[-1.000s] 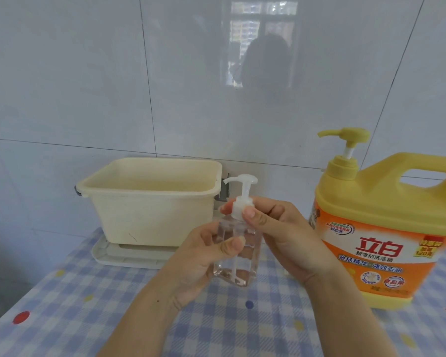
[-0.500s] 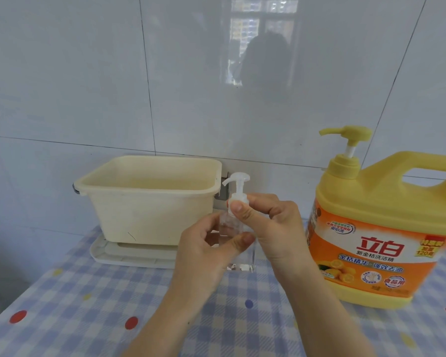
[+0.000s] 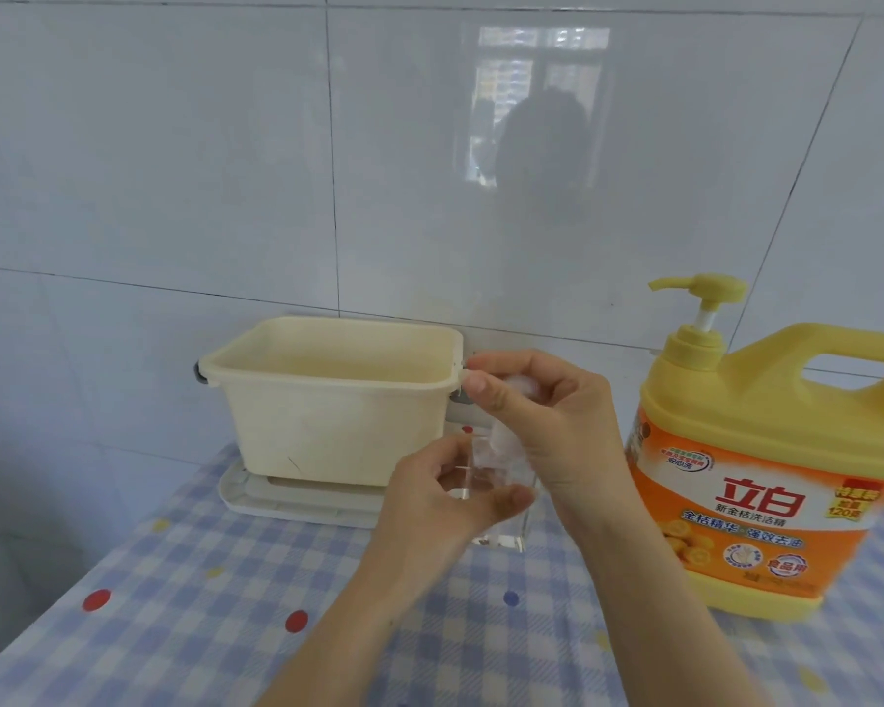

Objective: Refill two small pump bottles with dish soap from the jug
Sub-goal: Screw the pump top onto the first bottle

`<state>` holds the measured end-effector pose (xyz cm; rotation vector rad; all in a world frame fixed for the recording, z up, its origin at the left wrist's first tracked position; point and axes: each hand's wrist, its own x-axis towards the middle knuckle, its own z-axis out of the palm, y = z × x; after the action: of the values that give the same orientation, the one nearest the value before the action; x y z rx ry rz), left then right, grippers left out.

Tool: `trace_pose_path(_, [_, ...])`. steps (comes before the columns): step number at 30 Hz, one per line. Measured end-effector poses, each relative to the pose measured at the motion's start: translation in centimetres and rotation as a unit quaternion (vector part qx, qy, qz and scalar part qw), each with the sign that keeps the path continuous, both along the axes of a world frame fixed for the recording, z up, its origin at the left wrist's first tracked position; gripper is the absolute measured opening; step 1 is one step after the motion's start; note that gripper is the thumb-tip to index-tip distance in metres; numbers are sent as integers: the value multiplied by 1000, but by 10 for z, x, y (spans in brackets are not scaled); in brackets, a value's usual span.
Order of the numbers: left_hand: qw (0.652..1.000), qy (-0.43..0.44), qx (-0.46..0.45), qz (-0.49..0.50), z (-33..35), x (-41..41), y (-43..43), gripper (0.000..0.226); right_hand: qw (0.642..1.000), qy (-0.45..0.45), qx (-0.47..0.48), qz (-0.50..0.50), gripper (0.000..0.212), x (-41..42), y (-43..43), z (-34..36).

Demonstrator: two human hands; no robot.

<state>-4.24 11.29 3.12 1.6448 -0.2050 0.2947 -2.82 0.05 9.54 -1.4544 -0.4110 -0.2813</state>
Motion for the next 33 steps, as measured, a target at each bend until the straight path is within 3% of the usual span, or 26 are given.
trace_pose_path(4, [1000, -1, 14, 15, -1, -2, 3, 25, 995, -23, -63, -78, 12, -2, 10, -7])
trace_pose_path(8, [1000, 10, -4, 26, -2, -5, 13, 30, 993, -29, -96, -61, 36, -13, 2, -4])
trace_pose_path(12, [997, 24, -44, 64, -6, -11, 33, 34, 992, -16, -100, -75, 18, -19, -6, -2])
trace_pose_path(20, [987, 38, -58, 145, -18, -31, 82, 31, 947, 72, -307, -59, 15, -37, 11, -51])
trace_pose_path(29, [984, 70, -38, 160, -35, -38, 88, 36, 934, 84, -339, -70, 16, -49, 6, -48])
trace_pose_path(33, [982, 44, -45, 178, -25, -48, 80, 61, 930, 90, -344, -97, 17, -48, -4, -48])
